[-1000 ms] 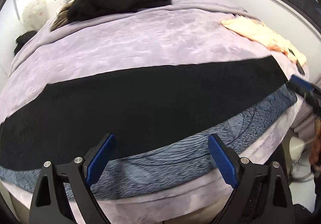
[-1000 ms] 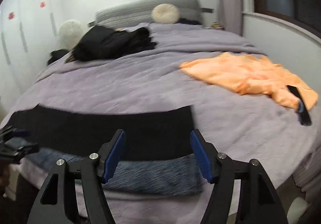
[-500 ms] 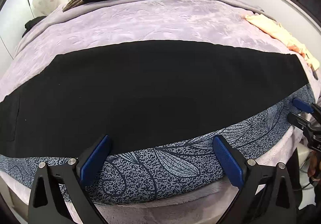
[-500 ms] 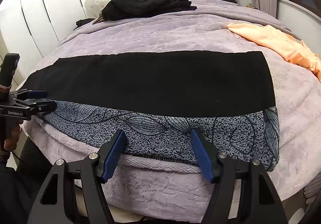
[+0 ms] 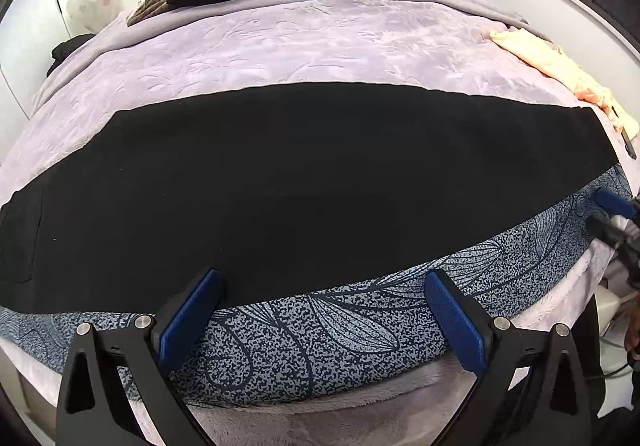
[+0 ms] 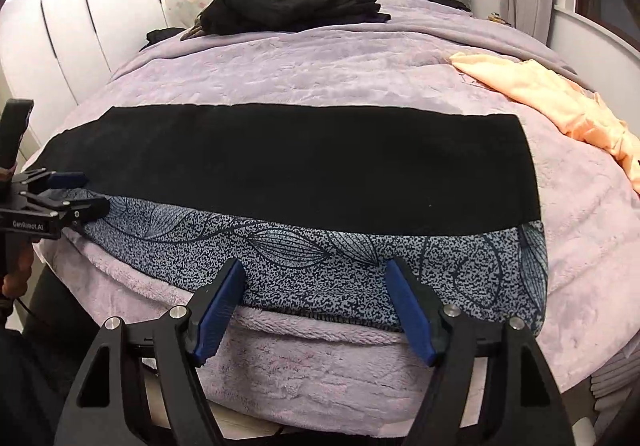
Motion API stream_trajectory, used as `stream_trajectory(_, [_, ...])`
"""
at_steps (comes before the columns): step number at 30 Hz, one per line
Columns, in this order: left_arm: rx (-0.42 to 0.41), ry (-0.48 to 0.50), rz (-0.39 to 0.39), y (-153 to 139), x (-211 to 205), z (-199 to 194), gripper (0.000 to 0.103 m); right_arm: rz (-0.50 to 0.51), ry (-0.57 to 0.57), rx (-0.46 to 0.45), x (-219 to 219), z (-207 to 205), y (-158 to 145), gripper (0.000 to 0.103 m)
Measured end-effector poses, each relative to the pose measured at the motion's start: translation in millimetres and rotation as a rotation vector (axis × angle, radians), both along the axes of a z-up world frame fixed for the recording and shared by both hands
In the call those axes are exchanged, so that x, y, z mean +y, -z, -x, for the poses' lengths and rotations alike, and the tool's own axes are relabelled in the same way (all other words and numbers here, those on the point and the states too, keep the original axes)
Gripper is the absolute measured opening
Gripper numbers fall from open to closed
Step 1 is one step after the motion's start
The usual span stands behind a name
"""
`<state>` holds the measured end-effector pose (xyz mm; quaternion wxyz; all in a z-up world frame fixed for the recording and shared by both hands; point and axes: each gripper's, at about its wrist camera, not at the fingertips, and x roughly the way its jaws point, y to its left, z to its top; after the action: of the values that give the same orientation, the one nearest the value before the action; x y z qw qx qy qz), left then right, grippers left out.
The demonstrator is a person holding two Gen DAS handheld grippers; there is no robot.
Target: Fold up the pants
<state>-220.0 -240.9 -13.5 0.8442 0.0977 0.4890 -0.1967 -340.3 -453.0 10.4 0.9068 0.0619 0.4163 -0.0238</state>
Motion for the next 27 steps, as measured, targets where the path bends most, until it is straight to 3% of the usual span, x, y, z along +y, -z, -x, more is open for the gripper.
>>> stream_trajectory(4, [-0.014,-0.012,0.004,-11.2,-4.1,-5.8,0.102,-0.050,0.021,-0.075,-9.4,-10.8,-22.8,0.081])
stream_trajectory(8, [-0.027,-0.013,0.016,-22.3,-16.6,-23.0,0.102,-0.072,0.039,-0.075,-7.8,-45.8,-24.8,0.081])
stream_trajectory(15, [-0.002,-0.083,0.032,-26.6,-36.3,-65.6,0.102,-0.043,0.086,0.017,18.4,-115.3,-12.7,0.081])
stream_trajectory(17, [0.000,-0.073,0.015,-21.5,-51.1,-75.6,0.102,0.017,0.084,0.057,27.0,-131.3,-6.3,0.085])
stream_trajectory(20, [0.004,-0.055,-0.093,-0.5,-66.0,-90.5,0.102,0.140,0.090,0.087,33.2,-144.0,-0.4,0.085])
stream_trajectory(23, [0.026,-0.058,-0.058,4.6,-56.1,-95.0,0.102,0.202,0.134,0.098,17.0,-139.1,1.3,0.086])
stream_trajectory(27, [0.013,-0.093,-0.084,3.7,-32.0,-96.9,0.102,0.237,0.218,0.092,-22.6,-116.3,1.7,0.086])
